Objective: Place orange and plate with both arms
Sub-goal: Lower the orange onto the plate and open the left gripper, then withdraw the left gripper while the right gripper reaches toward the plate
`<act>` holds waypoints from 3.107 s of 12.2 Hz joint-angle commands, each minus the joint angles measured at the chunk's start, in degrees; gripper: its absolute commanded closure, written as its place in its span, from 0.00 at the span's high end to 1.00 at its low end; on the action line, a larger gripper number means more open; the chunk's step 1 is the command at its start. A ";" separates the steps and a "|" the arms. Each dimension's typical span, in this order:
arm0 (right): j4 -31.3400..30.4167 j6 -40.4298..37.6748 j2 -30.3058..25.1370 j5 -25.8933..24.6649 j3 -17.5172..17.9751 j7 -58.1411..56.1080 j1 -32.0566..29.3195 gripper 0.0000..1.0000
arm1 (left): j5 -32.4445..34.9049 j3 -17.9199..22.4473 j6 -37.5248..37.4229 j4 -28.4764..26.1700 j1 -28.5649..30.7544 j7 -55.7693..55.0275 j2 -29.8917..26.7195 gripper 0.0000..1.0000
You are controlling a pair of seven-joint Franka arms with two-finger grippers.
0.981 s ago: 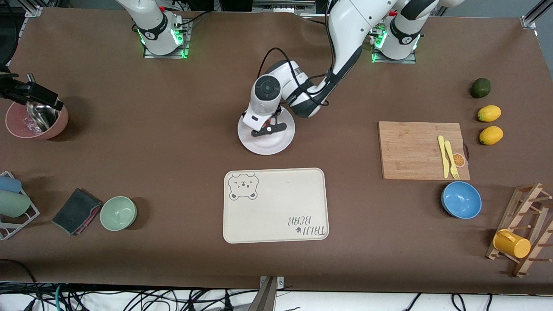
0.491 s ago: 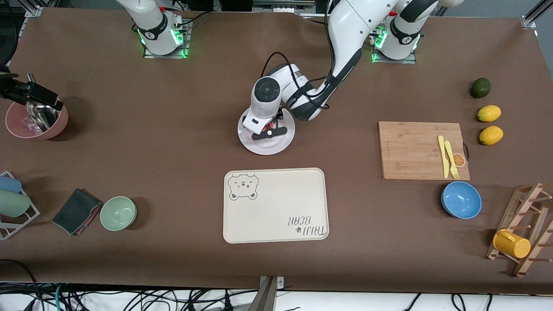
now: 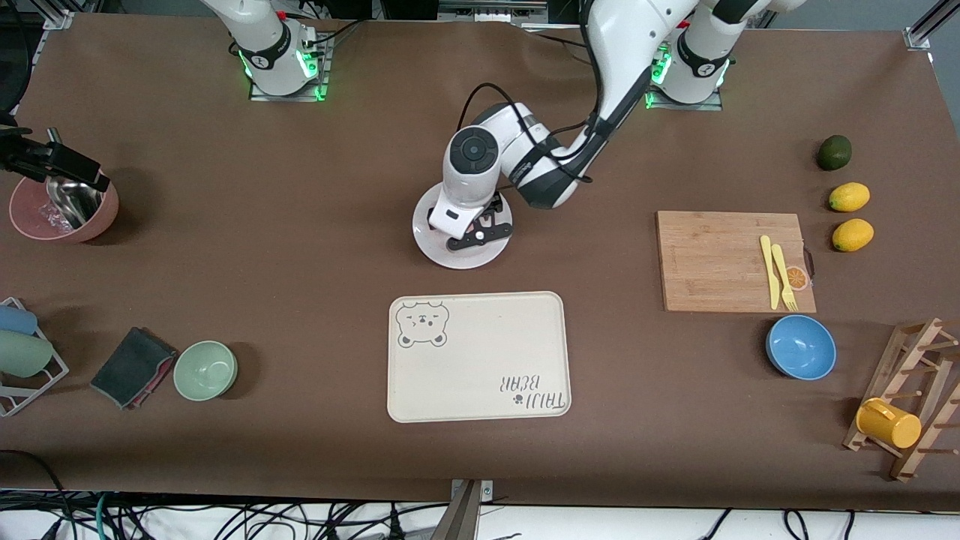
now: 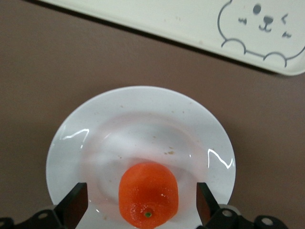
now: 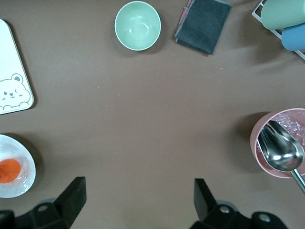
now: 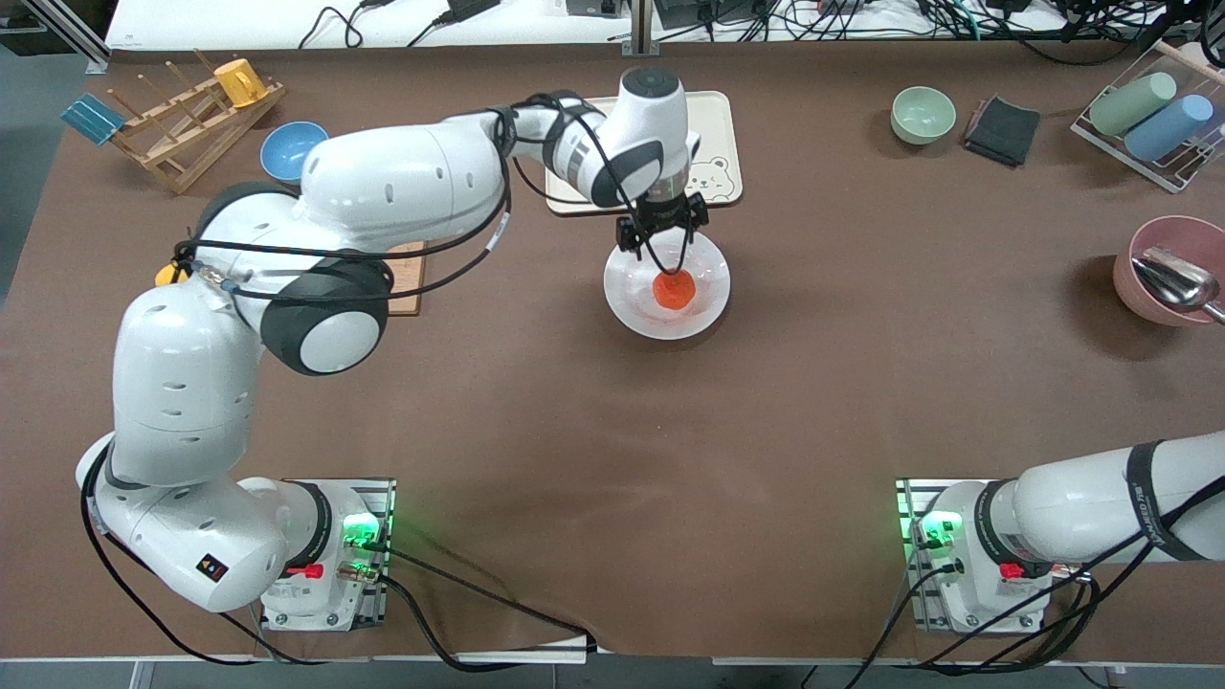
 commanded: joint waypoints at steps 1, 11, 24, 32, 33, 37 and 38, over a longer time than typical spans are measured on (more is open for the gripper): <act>1.15 -0.88 0.33 0.26 0.20 0.56 -0.24 1.00 | 1.43 0.19 -6.74 -1.04 4.01 -0.57 -6.27 1.00; 1.24 -1.40 0.24 -0.53 0.73 0.21 0.11 1.00 | 1.35 0.01 -18.54 -1.84 26.50 31.75 -10.50 1.00; 0.80 -4.30 3.05 -0.71 1.87 -0.23 3.01 1.00 | 5.30 0.28 -26.54 -1.31 49.91 66.42 -16.11 1.00; -4.97 4.71 9.12 23.70 3.89 -3.11 7.14 1.00 | 5.21 5.46 -24.17 -14.12 42.09 66.15 -37.65 1.00; -8.05 8.05 9.12 25.73 4.85 -5.31 7.15 1.00 | 5.13 5.55 -24.69 -14.75 41.74 66.33 -38.79 1.00; -23.34 22.38 7.01 37.32 9.07 -14.18 7.06 1.00 | 0.67 7.56 -31.46 -13.62 40.50 66.33 -41.35 1.00; -25.55 24.59 7.01 39.09 10.30 -16.12 7.06 1.00 | -0.40 8.62 -32.42 -13.70 40.50 66.50 -42.48 1.00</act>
